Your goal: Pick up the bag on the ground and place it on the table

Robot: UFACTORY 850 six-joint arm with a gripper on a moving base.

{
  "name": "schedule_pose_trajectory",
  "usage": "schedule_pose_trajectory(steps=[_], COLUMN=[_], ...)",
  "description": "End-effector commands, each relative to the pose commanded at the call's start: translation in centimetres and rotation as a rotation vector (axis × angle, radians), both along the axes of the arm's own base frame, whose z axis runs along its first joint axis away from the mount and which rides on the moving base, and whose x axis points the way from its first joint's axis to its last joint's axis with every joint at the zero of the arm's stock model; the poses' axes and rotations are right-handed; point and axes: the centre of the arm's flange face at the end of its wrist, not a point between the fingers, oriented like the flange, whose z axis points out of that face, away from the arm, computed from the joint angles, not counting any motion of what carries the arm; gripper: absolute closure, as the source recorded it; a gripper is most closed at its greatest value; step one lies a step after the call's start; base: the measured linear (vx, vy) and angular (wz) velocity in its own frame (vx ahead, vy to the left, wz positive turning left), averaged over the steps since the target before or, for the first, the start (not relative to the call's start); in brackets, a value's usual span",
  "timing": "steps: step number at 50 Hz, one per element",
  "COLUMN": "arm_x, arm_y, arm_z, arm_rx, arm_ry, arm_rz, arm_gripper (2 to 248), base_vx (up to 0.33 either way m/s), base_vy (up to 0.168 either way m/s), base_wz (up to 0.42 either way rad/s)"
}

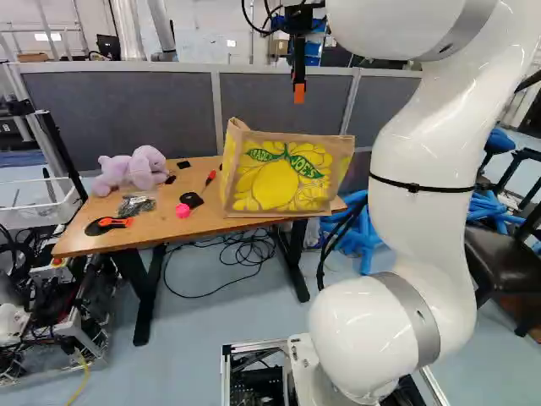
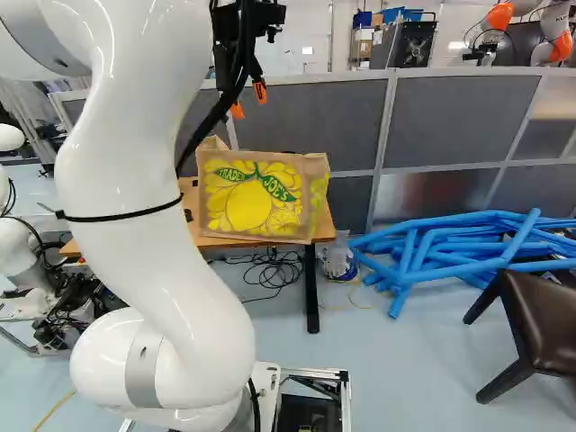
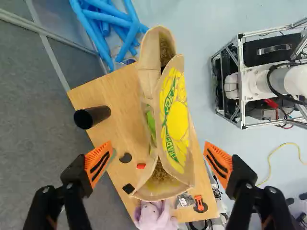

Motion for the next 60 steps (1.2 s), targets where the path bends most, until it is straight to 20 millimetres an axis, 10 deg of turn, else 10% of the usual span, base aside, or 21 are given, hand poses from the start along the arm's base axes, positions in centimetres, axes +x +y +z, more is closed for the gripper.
schedule_pose_trajectory(steps=[60], arm_x=[0.0], arm_y=[0.0], arm_z=[0.0], arm_rx=[0.0], arm_ry=[0.0], arm_rz=[0.0], arm_gripper=[3], base_vx=[-0.174], base_vy=[-0.004], base_wz=[-0.006])
